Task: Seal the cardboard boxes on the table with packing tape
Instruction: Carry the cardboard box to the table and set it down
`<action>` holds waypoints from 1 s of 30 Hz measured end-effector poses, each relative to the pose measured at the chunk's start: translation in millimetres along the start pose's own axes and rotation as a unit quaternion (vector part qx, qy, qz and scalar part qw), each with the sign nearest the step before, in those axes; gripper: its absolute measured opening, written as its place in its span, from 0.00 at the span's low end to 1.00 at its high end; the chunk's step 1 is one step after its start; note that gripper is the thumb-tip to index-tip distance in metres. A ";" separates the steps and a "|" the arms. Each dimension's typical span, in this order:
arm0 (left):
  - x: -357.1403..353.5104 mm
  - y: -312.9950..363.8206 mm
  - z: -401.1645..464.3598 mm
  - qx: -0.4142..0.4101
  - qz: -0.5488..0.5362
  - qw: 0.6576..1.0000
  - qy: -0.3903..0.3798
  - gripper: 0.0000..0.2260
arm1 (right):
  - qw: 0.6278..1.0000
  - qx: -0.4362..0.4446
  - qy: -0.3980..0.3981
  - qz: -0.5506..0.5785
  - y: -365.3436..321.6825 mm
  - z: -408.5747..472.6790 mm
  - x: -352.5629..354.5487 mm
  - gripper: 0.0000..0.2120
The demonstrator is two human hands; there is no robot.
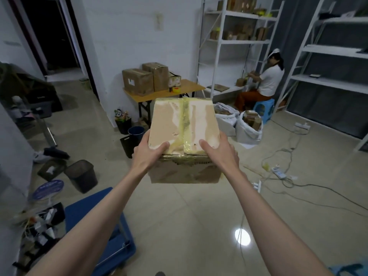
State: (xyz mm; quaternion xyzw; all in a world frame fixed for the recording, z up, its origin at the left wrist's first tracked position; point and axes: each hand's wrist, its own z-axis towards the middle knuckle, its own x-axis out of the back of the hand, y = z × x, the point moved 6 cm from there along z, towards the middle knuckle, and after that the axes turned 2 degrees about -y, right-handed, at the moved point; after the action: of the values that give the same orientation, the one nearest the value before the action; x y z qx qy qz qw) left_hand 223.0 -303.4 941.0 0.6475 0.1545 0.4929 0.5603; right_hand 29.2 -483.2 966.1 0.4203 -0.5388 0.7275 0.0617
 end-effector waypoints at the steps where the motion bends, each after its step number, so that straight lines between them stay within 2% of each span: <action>1: -2.9 -2.5 23.5 -0.003 -0.004 1.000 -0.001 0.39 | 1.000 -0.002 0.002 -0.003 -3.6 22.1 -6.2 0.37; 9: -8.5 1.6 204.7 -0.025 0.008 0.999 -0.033 0.38 | 0.999 -0.016 0.022 0.025 -39.6 183.6 -47.3 0.35; 16: -30.2 22.3 311.2 -0.051 0.023 0.997 -0.046 0.37 | 0.998 -0.016 0.042 0.036 -51.3 290.9 -57.6 0.36; 25: -99.6 32.5 459.3 -0.041 0.019 0.998 -0.041 0.43 | 0.998 -0.004 0.045 0.048 -36.0 456.6 -60.2 0.34; 30: -148.2 58.1 542.8 -0.043 0.038 0.998 -0.023 0.38 | 0.998 0.003 0.032 0.060 -22.0 563.0 -51.7 0.37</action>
State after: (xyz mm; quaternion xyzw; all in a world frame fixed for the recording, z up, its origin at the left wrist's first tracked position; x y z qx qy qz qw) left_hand 573.9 -744.9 984.9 0.6393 0.0957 0.5048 0.5721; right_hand 381.0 -925.8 984.4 0.3640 -0.5584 0.7447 0.0339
